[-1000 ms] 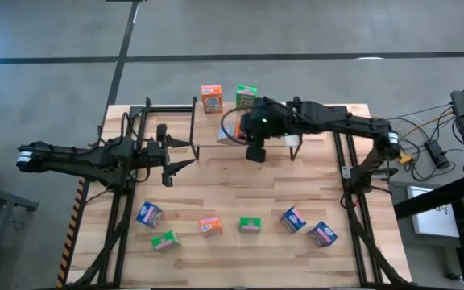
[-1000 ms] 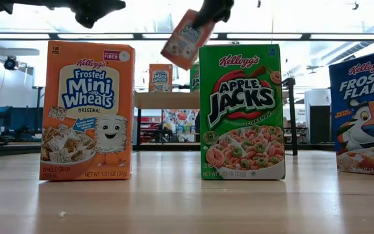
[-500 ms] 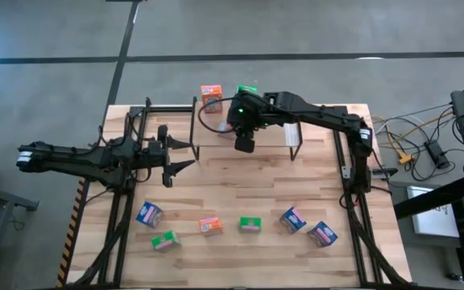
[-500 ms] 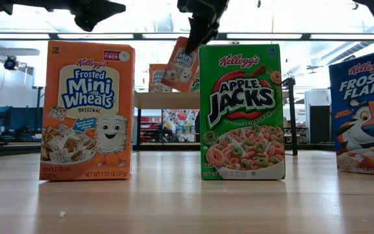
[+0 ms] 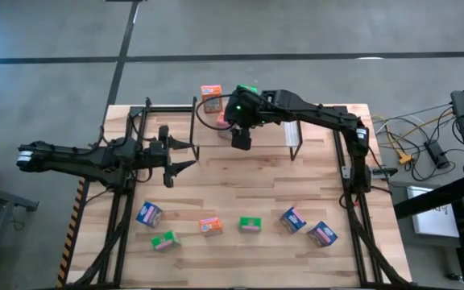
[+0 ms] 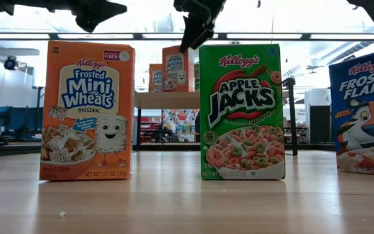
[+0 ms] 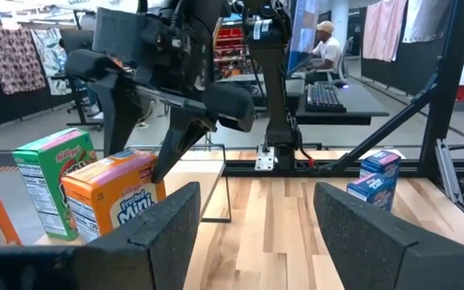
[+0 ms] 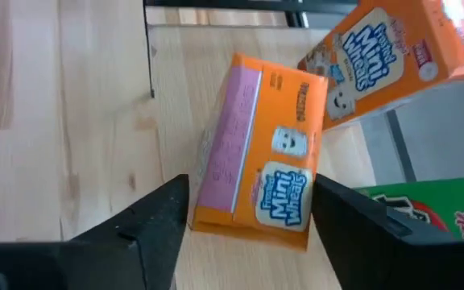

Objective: Stack cereal on shelf
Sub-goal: Put the right orange cereal box aligned with the other orange cereal box on the shelf

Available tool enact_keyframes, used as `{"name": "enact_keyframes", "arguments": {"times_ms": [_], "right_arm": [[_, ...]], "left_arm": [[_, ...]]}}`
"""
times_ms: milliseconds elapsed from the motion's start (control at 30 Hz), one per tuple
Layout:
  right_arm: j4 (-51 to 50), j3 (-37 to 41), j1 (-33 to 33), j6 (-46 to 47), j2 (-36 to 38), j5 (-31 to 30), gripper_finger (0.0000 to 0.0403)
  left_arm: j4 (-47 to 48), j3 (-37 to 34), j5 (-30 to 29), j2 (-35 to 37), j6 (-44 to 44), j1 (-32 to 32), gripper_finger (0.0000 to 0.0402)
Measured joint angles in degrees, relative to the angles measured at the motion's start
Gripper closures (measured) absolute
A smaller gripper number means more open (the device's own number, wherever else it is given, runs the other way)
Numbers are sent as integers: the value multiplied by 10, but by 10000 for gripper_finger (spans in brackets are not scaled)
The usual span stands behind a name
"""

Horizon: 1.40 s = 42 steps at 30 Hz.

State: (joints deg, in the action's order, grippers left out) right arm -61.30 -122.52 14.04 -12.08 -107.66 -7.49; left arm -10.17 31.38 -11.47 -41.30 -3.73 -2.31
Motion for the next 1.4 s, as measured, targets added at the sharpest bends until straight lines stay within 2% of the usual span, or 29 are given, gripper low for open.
{"name": "enact_keyframes", "arguments": {"times_ms": [200,533,700,867,1133,1400], "right_arm": [[3,0,0,4,11,0,155],[-32,1,-10,67,80,0,181],[-72,15,-14,85,89,5,232],[-69,68,-14,91,89,4,299],[60,174,-14,79,87,0,383],[158,217,-7,60,84,-42,394]], "left_arm": [[-2,0,0,0,0,0,174],[-1,0,0,1,4,0,174],[0,0,0,0,4,0,174],[0,0,1,0,8,0,174],[-1,0,1,0,8,0,174],[-2,0,1,-1,8,0,174]]}}
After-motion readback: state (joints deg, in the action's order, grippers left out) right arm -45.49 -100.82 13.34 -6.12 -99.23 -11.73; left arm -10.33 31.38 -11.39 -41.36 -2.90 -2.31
